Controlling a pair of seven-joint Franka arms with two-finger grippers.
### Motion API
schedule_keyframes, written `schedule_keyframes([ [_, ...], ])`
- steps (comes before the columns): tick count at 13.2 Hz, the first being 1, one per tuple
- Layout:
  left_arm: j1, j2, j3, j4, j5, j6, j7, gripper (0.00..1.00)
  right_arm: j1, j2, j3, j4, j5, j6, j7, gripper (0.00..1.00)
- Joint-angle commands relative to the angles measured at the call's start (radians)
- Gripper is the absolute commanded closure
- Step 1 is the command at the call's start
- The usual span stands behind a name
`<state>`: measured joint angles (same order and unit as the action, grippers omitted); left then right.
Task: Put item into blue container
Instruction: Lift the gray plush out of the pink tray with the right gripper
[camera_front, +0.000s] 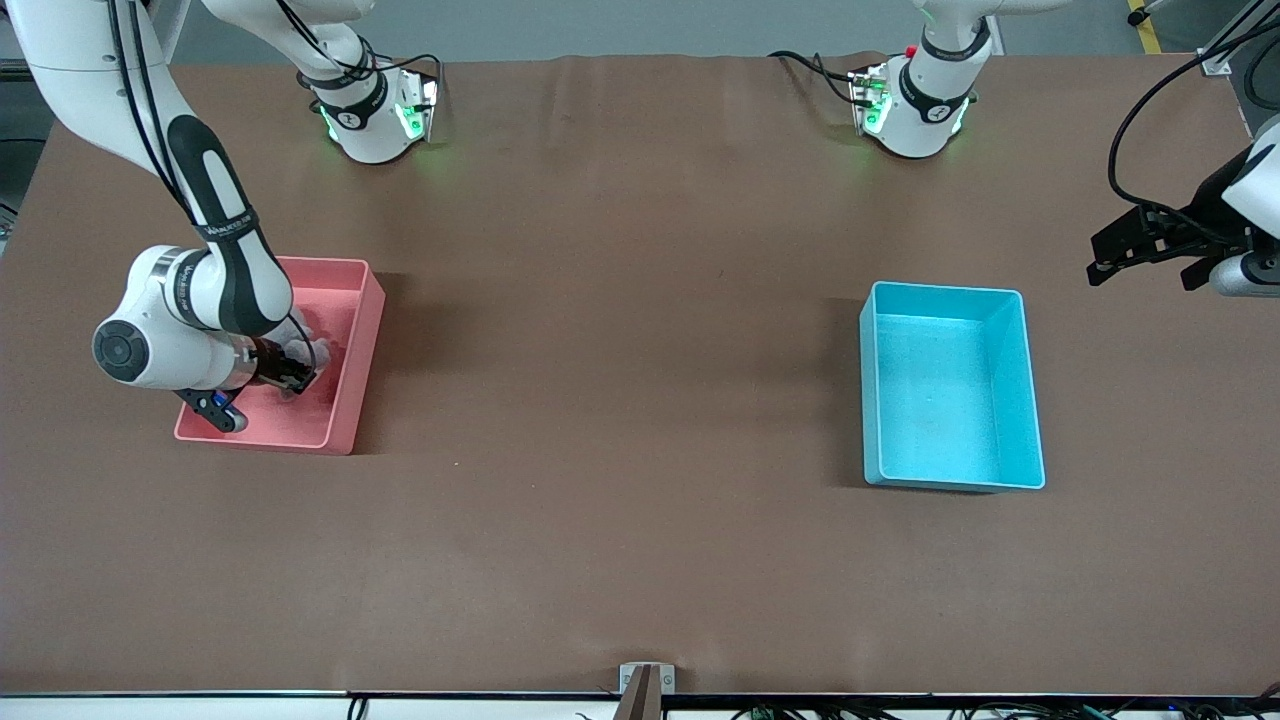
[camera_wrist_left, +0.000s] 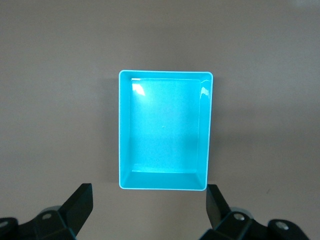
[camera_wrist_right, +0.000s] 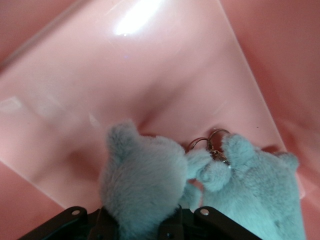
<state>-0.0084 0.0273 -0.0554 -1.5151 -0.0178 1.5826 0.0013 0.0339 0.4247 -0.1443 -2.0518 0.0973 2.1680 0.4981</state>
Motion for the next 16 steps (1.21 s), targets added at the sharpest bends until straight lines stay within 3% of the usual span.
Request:
schedule_keyframes([
  [1,-0.005,0.003,0.006,0.015,-0.014,-0.010,0.000,0.00,-0.025,-0.023,0.000,0.141,0.015,-0.193,-0.010,0.98],
  [4,-0.004,0.003,0.006,0.015,-0.017,-0.010,0.006,0.00,-0.011,-0.017,0.002,0.342,0.005,-0.419,0.005,0.98],
  [7,-0.005,0.003,0.006,0.015,-0.017,-0.007,0.002,0.00,0.069,-0.023,0.008,0.436,0.018,-0.520,0.182,0.97],
  [11,-0.007,0.008,0.000,0.001,-0.014,-0.015,-0.009,0.00,0.251,-0.047,0.011,0.447,0.128,-0.475,0.466,0.97],
  [16,-0.022,0.071,-0.004,0.001,-0.007,-0.044,0.005,0.00,0.463,0.000,0.011,0.444,0.137,-0.227,0.756,0.96],
])
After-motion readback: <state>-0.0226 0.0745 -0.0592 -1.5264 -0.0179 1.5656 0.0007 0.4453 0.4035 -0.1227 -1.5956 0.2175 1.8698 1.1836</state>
